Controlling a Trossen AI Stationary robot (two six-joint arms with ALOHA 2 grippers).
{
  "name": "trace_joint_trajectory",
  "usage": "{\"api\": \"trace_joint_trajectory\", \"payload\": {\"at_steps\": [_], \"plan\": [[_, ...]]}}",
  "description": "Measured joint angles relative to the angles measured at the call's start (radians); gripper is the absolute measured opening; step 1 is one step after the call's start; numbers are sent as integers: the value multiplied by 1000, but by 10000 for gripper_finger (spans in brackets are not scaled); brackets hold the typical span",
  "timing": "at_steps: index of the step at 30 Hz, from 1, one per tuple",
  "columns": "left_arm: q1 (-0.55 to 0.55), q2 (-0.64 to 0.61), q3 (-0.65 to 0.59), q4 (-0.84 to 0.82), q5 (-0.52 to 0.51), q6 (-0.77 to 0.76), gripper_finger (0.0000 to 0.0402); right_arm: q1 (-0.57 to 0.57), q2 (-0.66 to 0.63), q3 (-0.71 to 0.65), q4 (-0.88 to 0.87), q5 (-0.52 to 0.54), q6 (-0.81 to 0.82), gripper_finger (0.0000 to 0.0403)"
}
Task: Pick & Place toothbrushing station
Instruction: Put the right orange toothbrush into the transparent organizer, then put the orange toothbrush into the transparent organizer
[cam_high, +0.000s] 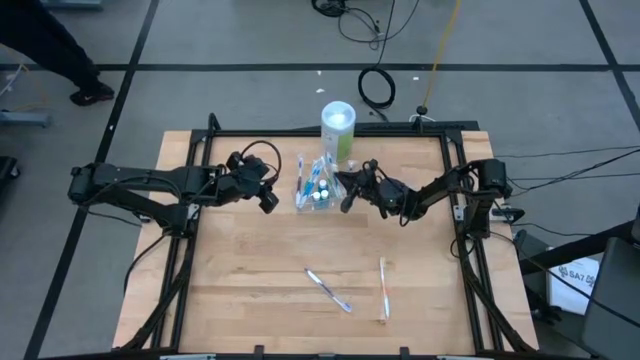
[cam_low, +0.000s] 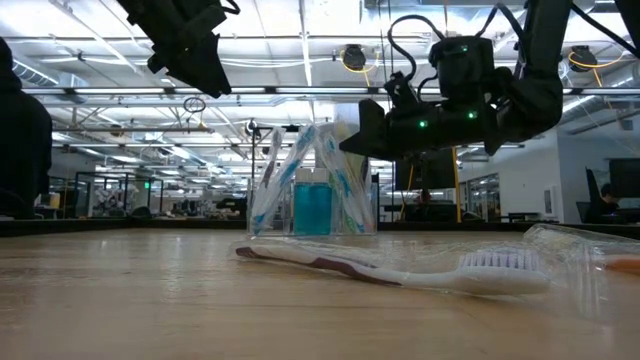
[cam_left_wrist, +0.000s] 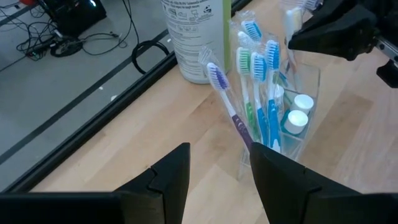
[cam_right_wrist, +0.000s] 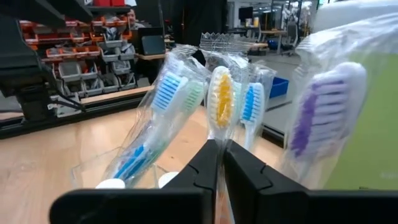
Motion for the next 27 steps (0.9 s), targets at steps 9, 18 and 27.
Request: {"api": "trace_joint_trajectory", "payload": {"at_steps": [9,18,27], "plan": [[0,0,0,0,0,-21,175,27,0,0,-41,2,1,24],[0,0,0,0,0,-21,175,38,-27,-2,-65,1,-52,77],[0,0,0,0,0,-21,175,98,-180,-1,-304,-3,2,162]]}}
